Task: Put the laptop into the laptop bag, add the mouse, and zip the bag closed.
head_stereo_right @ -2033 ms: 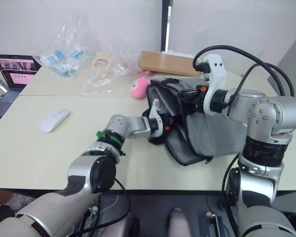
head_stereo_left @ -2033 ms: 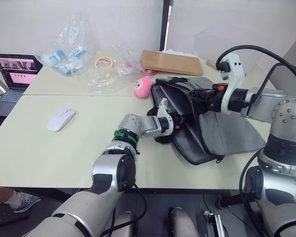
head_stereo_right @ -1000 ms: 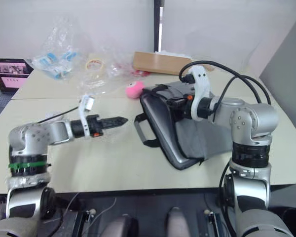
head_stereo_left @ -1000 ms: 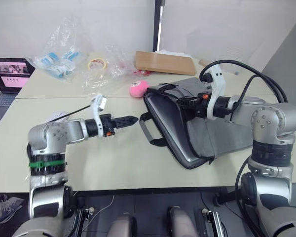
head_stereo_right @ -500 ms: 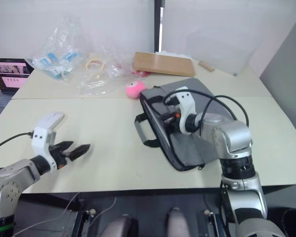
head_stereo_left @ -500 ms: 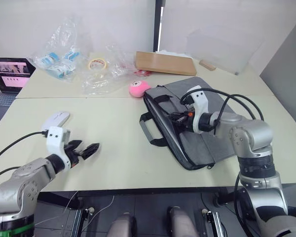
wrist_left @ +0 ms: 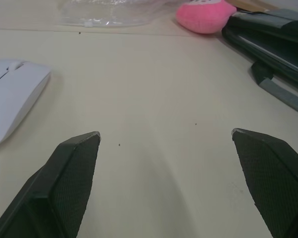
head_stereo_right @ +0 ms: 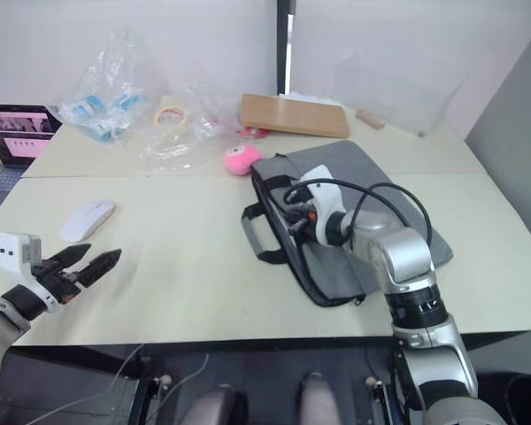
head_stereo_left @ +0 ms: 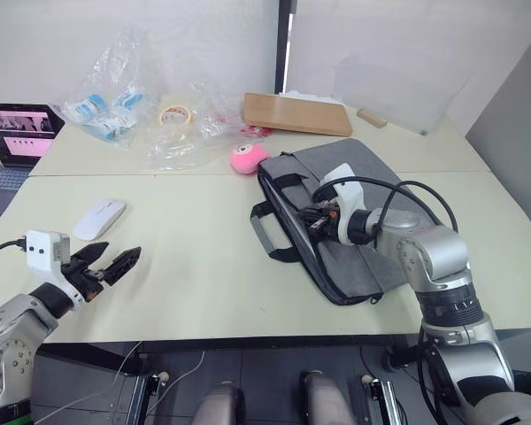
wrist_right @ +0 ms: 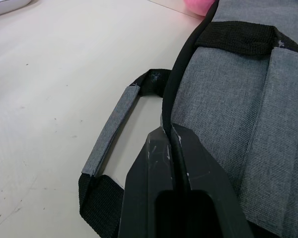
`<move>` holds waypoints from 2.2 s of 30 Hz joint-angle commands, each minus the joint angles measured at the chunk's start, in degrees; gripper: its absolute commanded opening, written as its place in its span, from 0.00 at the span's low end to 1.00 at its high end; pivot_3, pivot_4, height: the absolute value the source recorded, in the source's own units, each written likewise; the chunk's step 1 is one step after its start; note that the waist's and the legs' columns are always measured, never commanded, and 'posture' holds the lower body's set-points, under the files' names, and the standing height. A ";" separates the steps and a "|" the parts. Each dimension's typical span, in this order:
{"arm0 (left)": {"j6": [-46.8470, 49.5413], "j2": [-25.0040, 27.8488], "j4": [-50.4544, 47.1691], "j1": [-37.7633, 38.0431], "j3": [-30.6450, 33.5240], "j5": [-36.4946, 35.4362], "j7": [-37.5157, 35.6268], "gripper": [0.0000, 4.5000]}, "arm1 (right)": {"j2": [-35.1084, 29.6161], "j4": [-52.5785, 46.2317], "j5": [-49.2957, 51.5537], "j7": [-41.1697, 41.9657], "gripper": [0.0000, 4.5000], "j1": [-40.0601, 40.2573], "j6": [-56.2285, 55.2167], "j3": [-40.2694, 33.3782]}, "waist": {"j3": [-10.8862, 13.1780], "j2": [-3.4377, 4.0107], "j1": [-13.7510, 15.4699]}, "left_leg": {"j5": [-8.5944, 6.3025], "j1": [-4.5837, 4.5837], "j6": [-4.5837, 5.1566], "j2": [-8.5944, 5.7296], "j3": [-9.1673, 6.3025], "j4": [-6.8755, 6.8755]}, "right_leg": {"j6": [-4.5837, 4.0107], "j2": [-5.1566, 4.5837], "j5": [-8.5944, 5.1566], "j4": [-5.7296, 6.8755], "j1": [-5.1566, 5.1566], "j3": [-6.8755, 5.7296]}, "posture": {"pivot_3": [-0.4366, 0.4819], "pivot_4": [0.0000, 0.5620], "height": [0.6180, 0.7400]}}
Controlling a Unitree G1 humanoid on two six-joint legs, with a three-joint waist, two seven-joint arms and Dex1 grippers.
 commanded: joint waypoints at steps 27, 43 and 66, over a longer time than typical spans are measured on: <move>-5.66 18.30 20.61 2.84 12.88 -1.12 -15.26 1.00 | -23.70 3.89 -3.29 23.36 0.96 8.50 -36.66 -16.92 | 0.04 -0.04 1.02 | -0.21 0.21 0.36 0.04 0.20 -0.01 | 0.01 0.02 -0.02 -0.17 0.26 -0.10 | 0.48 0.27 1.00; -19.66 38.80 63.46 -11.86 8.80 8.97 -27.91 1.00 | -41.43 43.75 -6.57 45.42 0.96 1.71 -53.41 -19.12 | 0.25 0.12 -0.17 | -0.35 1.00 0.54 0.50 0.56 -0.26 | -0.12 0.17 -0.19 -0.83 1.00 -0.21 | 0.48 0.27 1.00; -22.81 32.60 64.16 -15.71 6.41 9.56 -25.99 1.00 | -23.62 -4.54 22.51 35.13 0.96 -3.47 -15.23 -19.41 | 0.26 0.10 0.33 | -0.55 0.87 0.45 0.80 0.50 -0.07 | -0.17 0.26 -0.17 -0.06 0.75 -0.23 | 0.48 0.27 1.00</move>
